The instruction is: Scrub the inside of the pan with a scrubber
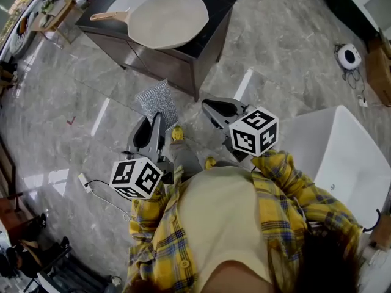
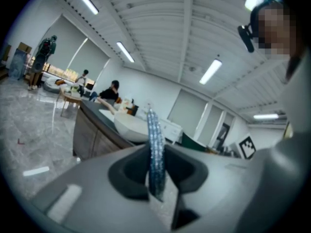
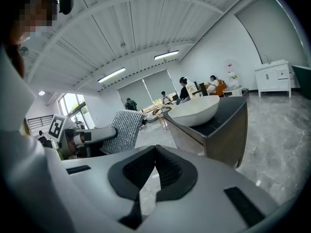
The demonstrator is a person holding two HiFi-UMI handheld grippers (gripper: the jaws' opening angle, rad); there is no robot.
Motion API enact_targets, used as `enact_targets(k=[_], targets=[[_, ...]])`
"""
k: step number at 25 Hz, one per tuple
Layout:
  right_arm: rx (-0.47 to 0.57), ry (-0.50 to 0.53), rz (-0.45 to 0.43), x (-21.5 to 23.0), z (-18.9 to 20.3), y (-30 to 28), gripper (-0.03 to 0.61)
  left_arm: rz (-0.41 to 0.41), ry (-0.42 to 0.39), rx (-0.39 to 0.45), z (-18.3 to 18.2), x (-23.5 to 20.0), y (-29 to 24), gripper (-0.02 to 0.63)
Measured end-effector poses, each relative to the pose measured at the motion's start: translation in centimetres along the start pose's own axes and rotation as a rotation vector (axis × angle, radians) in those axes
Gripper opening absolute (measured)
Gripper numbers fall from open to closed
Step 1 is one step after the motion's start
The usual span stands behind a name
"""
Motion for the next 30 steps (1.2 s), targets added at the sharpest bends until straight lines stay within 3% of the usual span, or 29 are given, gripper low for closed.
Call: enact_targets(k=[5, 19, 30], targets=[[0.037, -0.002, 0.059, 1.0, -2.0, -2.9, 0.014, 0.074, -0.07, -0.021, -2.9, -3.5, -3.4, 0.083], [0.114, -0.028, 0.197, 2.3, -9.0, -12.3, 0.014, 0.234, -0.173, -0.057, -11.6, -13.0, -11.3, 0.083], [0.126, -0.018, 0.299, 3.3, -12.2, -15.2, 0.014, 0.355, -0.184, -0.074, -15.0, -16.3, -17.1, 0.084]])
Point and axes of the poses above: the fingertips, and each gripper's own axes: y backward along the fingers, x to its right, z out of its underside, the point moved 8 cm from there along y, backward along the fingers, and after that the axes turned 9 degrees about z, right-handed, at the moved point
